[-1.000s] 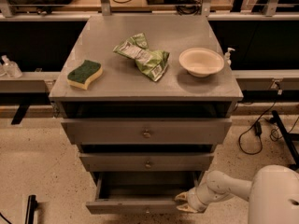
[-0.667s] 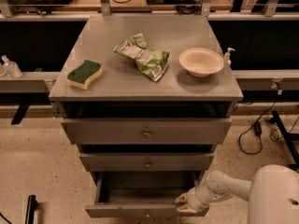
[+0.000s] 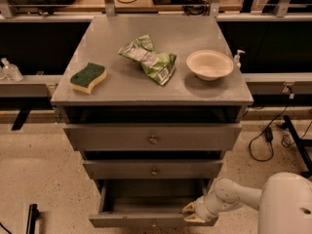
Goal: Open bottom drawer
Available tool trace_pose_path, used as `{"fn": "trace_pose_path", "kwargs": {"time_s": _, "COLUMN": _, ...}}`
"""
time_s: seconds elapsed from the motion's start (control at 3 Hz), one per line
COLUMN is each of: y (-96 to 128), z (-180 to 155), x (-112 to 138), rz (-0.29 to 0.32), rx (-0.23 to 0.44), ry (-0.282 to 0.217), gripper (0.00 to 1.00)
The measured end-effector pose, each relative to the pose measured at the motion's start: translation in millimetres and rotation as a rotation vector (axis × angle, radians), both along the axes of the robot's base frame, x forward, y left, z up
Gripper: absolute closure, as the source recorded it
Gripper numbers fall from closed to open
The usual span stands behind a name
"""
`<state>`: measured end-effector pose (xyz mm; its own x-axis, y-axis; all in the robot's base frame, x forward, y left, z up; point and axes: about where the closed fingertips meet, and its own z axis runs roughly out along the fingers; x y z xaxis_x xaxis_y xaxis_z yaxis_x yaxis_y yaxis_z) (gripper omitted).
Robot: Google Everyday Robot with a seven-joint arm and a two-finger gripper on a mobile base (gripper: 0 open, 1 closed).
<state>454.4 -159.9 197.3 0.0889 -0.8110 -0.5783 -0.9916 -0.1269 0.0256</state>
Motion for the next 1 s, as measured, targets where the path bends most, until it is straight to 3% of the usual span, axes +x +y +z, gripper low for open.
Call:
{"fn": "trace_pose_path", "kwargs": {"time_s": 0.33, "y": 1.6, "z": -1.2, "x": -1.6, "rz": 0.002, "rx": 0.002, "ry": 0.003, "gripper": 0.14}}
{"fn": "trace_pose_path", "kwargs": {"time_s": 0.67, "y": 3.0, "z": -2.3, "x": -3.1, "rz": 0.003, "rx": 0.004, "ry": 0.006, "gripper": 0.00}}
{"fn": "trace_pose_path", "kwargs": {"time_s": 1.0, "y": 3.0, "z": -2.3, "x": -3.1, "rz": 0.003, "rx": 0.004, "ry": 0.006, "gripper": 0.00}}
